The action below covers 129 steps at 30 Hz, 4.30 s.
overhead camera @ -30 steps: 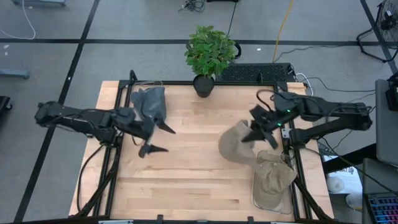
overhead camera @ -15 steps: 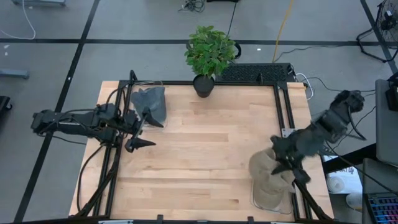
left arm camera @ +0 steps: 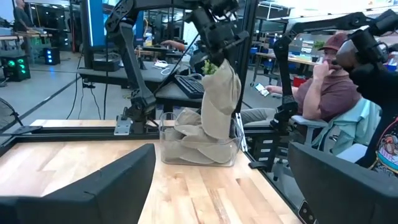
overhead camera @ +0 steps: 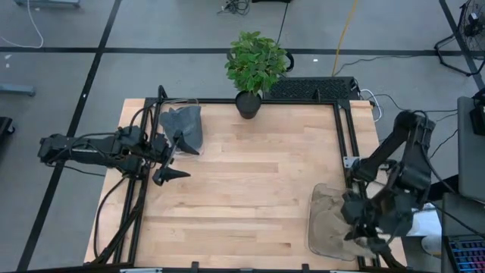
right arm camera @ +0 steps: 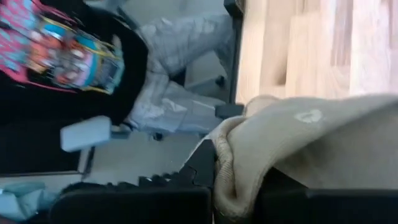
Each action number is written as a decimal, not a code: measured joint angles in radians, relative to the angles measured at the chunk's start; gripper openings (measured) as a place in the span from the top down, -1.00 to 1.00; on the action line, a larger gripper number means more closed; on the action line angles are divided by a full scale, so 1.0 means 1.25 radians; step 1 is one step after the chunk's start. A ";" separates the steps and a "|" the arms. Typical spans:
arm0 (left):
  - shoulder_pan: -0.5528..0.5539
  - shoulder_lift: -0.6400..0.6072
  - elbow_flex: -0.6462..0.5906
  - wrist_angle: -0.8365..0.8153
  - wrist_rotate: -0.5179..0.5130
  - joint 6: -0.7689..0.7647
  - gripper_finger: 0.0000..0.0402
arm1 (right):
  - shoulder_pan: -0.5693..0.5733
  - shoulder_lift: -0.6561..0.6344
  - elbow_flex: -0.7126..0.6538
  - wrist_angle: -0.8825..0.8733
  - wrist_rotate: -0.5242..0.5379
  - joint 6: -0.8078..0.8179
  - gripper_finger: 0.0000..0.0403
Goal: Pick & Place hat
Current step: Put the brown cap into the right transparent bin
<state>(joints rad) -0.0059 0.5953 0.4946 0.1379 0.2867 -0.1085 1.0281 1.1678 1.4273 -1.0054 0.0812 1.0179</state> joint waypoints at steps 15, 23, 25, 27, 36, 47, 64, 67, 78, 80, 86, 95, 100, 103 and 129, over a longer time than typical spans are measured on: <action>0.000 0.000 0.000 0.000 0.000 -0.001 -0.80 | 0.022 0.068 0.000 -0.010 -0.145 0.165 0.94; 0.000 0.000 0.000 0.000 0.000 -0.001 -0.80 | -0.011 0.066 0.000 -0.073 -0.172 0.115 0.94; 0.000 0.000 0.000 0.000 0.000 -0.001 -0.80 | -0.023 0.068 0.000 -0.099 -0.171 0.079 0.94; 0.000 0.000 0.000 0.000 0.000 -0.001 -0.80 | -0.038 0.070 0.000 -0.129 -0.171 0.030 0.94; 0.000 0.000 0.000 0.001 0.000 -0.001 -0.80 | -0.120 0.094 0.000 -0.246 -0.092 -0.162 0.94; 0.000 0.000 0.000 0.001 0.000 -0.001 -0.80 | -0.153 0.116 -0.107 -0.154 -0.084 -0.317 0.94; 0.000 0.000 0.000 0.001 0.000 -0.001 -0.80 | -0.132 0.115 -0.145 -0.077 -0.202 -0.259 0.94; 0.000 0.000 0.000 0.001 0.000 -0.001 -0.80 | -0.132 0.115 -0.145 -0.179 -0.106 -0.258 0.94; 0.000 0.000 0.000 0.001 0.000 -0.001 -0.80 | -0.132 0.115 -0.146 -0.204 0.087 -0.182 0.85; 0.000 0.000 0.000 0.001 0.000 -0.001 -0.80 | -0.131 0.115 -0.146 -0.212 0.118 -0.095 0.74; 0.000 0.000 0.000 0.001 0.000 -0.001 -0.80 | -0.167 0.114 -0.146 -0.285 0.130 -0.006 0.36; 0.000 0.000 0.000 0.001 0.000 -0.001 -0.80 | -0.185 0.073 -0.146 -0.421 -0.049 0.175 -0.03; 0.000 0.000 0.000 0.000 0.000 -0.001 -0.80 | -0.185 0.034 -0.146 -0.421 -0.074 0.218 -0.04; 0.000 0.000 0.000 0.001 0.000 -0.001 -0.80 | -0.185 0.004 -0.146 -0.424 -0.090 0.231 -0.01; 0.000 0.000 0.001 0.000 0.000 -0.001 -0.80 | -0.086 0.088 -0.145 -0.098 -0.066 0.093 0.94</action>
<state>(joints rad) -0.0063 0.5953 0.4953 0.1383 0.2863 -0.1093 0.9203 1.2774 1.2461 -1.1276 -0.0009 1.1337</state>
